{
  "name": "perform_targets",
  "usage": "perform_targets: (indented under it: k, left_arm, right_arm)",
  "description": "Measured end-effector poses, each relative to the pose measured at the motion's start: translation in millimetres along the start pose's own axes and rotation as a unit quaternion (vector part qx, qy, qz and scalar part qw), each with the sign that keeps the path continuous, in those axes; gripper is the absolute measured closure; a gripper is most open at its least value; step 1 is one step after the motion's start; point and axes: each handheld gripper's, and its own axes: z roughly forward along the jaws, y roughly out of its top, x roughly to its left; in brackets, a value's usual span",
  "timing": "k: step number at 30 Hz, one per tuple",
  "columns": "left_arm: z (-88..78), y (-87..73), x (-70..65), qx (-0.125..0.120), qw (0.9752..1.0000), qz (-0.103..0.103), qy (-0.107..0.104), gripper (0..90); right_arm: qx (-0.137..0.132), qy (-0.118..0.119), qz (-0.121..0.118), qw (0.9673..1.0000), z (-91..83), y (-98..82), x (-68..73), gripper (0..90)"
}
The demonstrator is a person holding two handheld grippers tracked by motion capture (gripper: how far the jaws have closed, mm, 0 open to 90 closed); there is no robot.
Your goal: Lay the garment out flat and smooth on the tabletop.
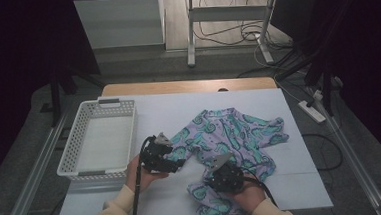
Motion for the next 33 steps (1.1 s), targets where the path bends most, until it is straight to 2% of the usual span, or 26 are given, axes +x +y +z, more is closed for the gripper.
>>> perform_targets:
  k: [3,7,10,13,15,16,17,19,22,24,27,29,32,33]
  left_arm:
    - [-0.6,0.0,0.3,0.0,1.0,0.0,0.0,31.4]
    - [-1.2,0.1,-0.5,-0.001,1.0,0.001,0.0,31.3]
    - [-1.9,0.0,0.0,-0.002,1.0,-0.001,0.001,31.3]
    - [-2.4,-0.1,0.3,-0.003,1.0,-0.001,0.001,31.3]
    - [-2.6,0.0,0.0,-0.004,1.0,-0.001,0.001,31.3]
    - [-2.6,0.1,0.1,-0.004,1.0,-0.002,0.001,31.4]
    - [-2.5,0.1,0.2,-0.004,1.0,-0.001,0.001,31.3]
    - [-2.2,0.1,0.4,-0.003,1.0,-0.001,0.001,31.3]
    - [-1.8,0.2,0.1,-0.003,1.0,-0.001,0.001,31.3]
    - [-1.2,0.2,-0.3,-0.002,1.0,-0.001,0.0,31.3]
    - [-0.6,0.1,-0.5,0.0,1.0,0.0,0.0,31.3]
    - [-0.6,-0.1,-0.2,0.001,1.0,0.001,0.0,31.3]
    - [-1.2,-0.4,0.6,-0.001,1.0,-0.001,0.0,31.3]
    - [-1.2,-0.4,0.5,-0.001,1.0,-0.001,0.0,31.3]
  right_arm:
    - [-0.022,0.032,-0.007,0.9992,-8.3,-1.1,7.3,86.1]
    - [-0.026,0.053,-0.012,0.9982,-13.6,-4.0,18.1,86.0]
    - [-0.024,0.05,-0.022,0.9982,-14.8,-8.1,22.6,85.9]
    - [-0.031,0.051,-0.015,0.9981,-17.5,-8.3,22.1,85.9]
    - [-0.039,0.04,-0.017,0.9983,-19.8,-7.3,23.7,84.5]
    - [-0.046,0.032,-0.018,0.9983,-20.8,-6.5,24.7,80.4]
    - [-0.053,0.026,-0.018,0.9981,-22.2,-4.9,25.8,72.6]
    - [-0.067,0.017,-0.017,0.9974,-24.0,-0.7,28.9,66.6]
    - [-0.076,0.026,-0.026,0.9964,-22.5,7.1,35.6,57.2]
    - [-0.066,0.04,-0.026,0.9967,-16.1,11.9,40.2,52.7]
    - [-0.042,0.048,-0.035,0.9974,-1.2,16.1,45.5,47.1]
    - [-0.021,0.054,-0.039,0.9976,7.8,17.5,47.8,46.7]
    - [0.005,0.044,-0.044,0.9981,18.5,17.0,48.6,49.0]
    - [0.01,0.042,-0.043,0.9982,20.7,16.1,47.7,52.2]
